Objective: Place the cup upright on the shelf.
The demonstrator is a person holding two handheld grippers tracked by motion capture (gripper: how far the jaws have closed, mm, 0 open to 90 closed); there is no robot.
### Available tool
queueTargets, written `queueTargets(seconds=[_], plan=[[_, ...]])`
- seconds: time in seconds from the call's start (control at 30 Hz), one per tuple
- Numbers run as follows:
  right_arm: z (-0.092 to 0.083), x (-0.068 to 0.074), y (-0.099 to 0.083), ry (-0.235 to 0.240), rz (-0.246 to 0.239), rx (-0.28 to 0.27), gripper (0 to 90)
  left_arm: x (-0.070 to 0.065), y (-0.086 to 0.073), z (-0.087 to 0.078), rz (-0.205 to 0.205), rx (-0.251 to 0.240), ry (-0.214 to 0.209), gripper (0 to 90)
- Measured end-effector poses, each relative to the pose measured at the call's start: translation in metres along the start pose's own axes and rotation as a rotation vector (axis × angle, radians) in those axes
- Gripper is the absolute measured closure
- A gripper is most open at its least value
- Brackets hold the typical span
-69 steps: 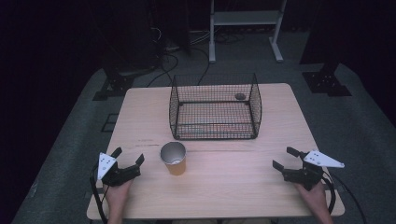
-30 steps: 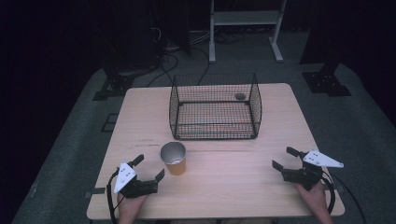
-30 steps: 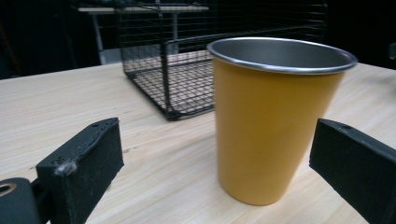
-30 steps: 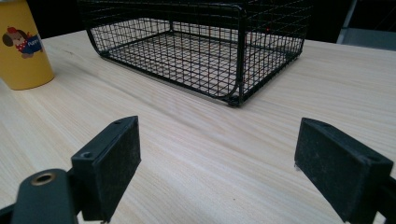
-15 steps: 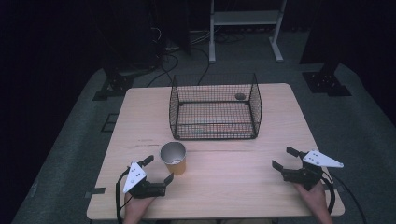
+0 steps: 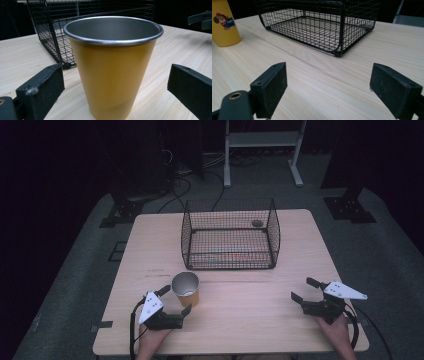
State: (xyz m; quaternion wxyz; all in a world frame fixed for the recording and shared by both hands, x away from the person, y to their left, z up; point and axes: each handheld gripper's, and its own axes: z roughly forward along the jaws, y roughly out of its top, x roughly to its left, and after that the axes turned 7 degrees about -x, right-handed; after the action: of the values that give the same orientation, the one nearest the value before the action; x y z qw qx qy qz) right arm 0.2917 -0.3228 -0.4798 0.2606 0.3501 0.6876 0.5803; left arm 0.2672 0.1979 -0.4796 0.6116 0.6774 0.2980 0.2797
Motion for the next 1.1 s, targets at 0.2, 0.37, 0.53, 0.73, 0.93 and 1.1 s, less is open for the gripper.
queueTargets(seconds=[0.2,0.37,0.53,0.73,0.93,1.1], plan=[[0.000,0.000,0.000,0.001,-0.003,0.000,13.3,-0.002,0.002,0.008,0.011,0.007,-0.003,0.2],[0.000,0.000,0.000,0.000,-0.005,0.002,13.4,0.000,0.004,0.015,0.008,0.015,0.004,0.2],[0.000,0.000,0.000,0.000,-0.006,0.003,13.4,0.000,0.006,0.018,0.007,0.014,0.005,0.2],[0.001,0.001,0.000,0.001,-0.006,0.004,13.4,0.003,0.009,0.024,-0.004,0.022,0.024,0.3],[0.001,0.001,0.000,0.002,-0.007,0.004,13.4,0.004,0.013,0.029,-0.003,0.034,0.025,0.4],[0.001,0.001,0.000,0.003,-0.007,0.004,13.4,0.004,0.013,0.031,-0.010,0.043,0.016,7.8]])
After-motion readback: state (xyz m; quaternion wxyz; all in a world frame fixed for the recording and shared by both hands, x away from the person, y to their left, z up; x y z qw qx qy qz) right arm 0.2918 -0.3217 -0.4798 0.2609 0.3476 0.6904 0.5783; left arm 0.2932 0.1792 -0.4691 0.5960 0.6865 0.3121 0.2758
